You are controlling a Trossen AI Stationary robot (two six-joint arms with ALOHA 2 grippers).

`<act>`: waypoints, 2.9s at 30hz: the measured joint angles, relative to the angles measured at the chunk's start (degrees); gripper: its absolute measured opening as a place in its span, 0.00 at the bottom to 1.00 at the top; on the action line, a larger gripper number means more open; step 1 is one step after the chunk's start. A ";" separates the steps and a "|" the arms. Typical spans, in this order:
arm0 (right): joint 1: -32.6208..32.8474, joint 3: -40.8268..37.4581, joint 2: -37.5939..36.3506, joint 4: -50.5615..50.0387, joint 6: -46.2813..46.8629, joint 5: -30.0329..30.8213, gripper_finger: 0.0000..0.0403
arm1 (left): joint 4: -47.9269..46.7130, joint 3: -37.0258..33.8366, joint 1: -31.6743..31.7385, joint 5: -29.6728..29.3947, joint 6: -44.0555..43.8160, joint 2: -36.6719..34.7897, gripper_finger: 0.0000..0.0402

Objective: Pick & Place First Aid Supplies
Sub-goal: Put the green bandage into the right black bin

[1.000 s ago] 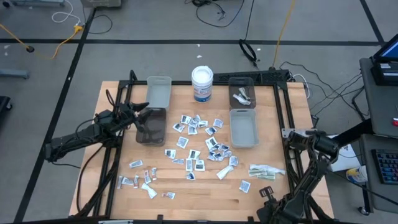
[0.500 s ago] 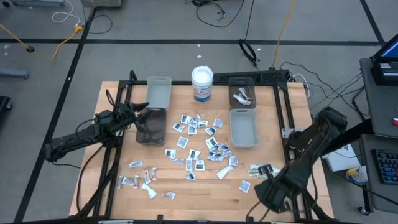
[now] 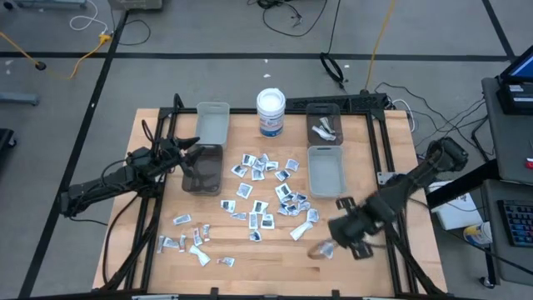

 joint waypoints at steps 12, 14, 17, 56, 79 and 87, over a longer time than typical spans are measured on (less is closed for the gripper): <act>-27.00 0.00 0.00 -4.75 -9.11 0.00 0.00 | 0.00 0.00 0.00 0.00 0.01 -0.01 0.59; -31.77 0.00 0.00 -5.15 -10.97 0.01 0.00 | 0.00 0.00 0.00 0.00 0.00 -0.01 0.59; -38.73 0.02 0.00 -5.82 -13.88 0.18 0.00 | 0.00 0.00 0.01 0.00 -0.01 -0.02 0.59; -78.06 9.37 12.65 -5.08 -21.88 7.46 0.00 | 0.00 0.00 -0.01 0.00 0.01 -0.02 0.59; -81.69 10.71 24.26 5.55 -24.36 7.49 0.00 | -0.02 0.00 0.00 0.00 -0.01 0.00 0.59; -81.69 6.40 24.35 10.06 -25.51 7.46 0.00 | -0.02 0.00 0.01 0.00 0.01 -0.02 0.59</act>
